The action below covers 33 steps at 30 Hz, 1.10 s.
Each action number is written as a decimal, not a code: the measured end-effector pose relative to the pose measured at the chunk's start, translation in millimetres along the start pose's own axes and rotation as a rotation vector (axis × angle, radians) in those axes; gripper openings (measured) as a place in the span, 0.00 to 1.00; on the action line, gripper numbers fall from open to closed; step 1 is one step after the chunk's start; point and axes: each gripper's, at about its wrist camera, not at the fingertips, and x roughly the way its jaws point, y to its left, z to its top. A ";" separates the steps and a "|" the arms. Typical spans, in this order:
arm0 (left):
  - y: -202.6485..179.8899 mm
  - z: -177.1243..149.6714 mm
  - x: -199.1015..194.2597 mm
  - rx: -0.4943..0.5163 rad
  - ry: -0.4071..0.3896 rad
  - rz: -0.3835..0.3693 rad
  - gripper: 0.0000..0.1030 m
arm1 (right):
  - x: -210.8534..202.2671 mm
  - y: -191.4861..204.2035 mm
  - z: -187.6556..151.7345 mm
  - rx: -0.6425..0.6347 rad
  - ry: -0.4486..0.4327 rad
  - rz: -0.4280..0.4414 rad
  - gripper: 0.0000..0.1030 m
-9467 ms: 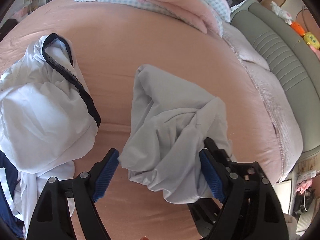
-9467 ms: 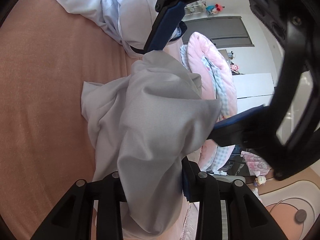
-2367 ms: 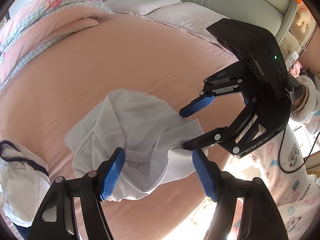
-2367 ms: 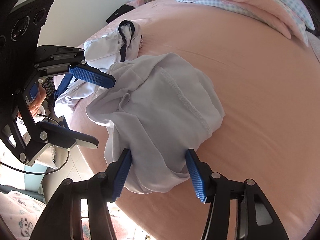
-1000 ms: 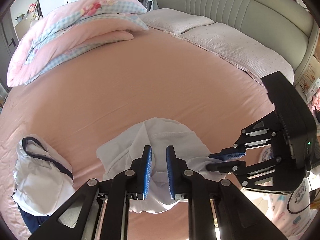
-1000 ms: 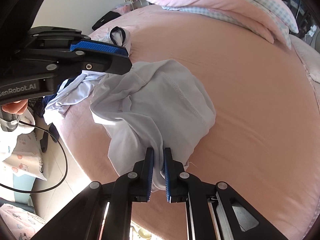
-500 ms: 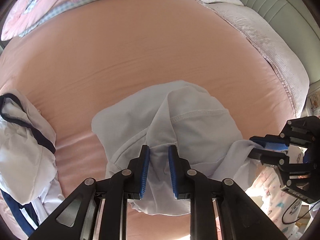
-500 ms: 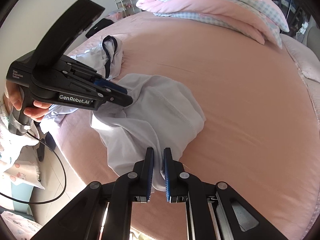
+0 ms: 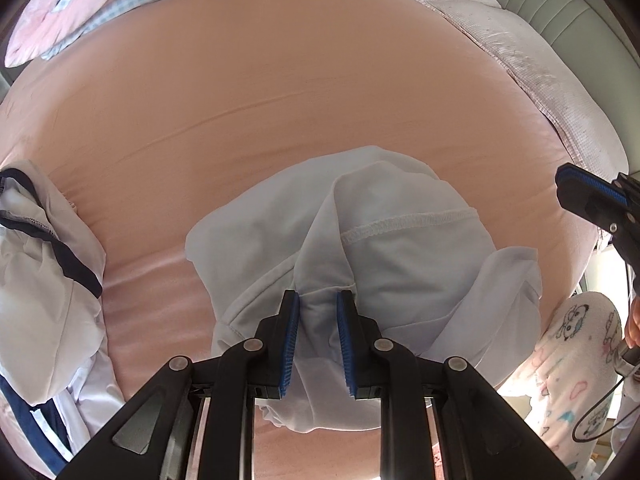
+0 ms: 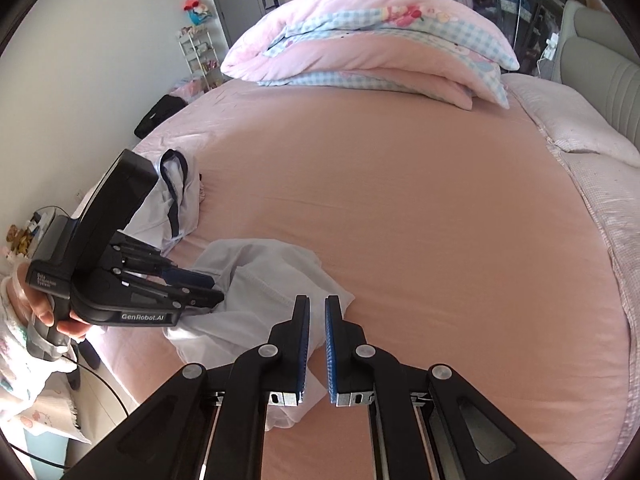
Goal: Fold clothes
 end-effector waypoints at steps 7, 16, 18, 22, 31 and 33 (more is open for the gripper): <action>2.6 0.2 2.8 0.027 -0.006 0.013 0.17 | 14.0 10.3 -0.4 -0.081 0.063 0.049 0.05; 2.6 4.9 -1.5 0.016 -0.003 -0.017 0.17 | 12.3 15.8 -7.0 -0.173 0.149 0.132 0.51; 8.5 5.4 -5.2 -0.003 -0.009 -0.046 0.17 | 8.9 22.6 -8.0 -0.222 0.137 0.143 0.55; 22.3 4.3 -16.4 -0.046 -0.019 -0.117 0.17 | 9.1 48.5 -10.3 -0.374 0.147 0.139 0.55; 35.3 -7.4 -40.4 -0.072 -0.009 -0.211 0.24 | 35.6 94.3 -10.7 -0.592 0.257 0.186 0.55; 33.5 -8.2 -42.7 -0.062 0.018 -0.241 0.40 | 42.5 93.2 -9.4 -0.578 0.285 0.210 0.55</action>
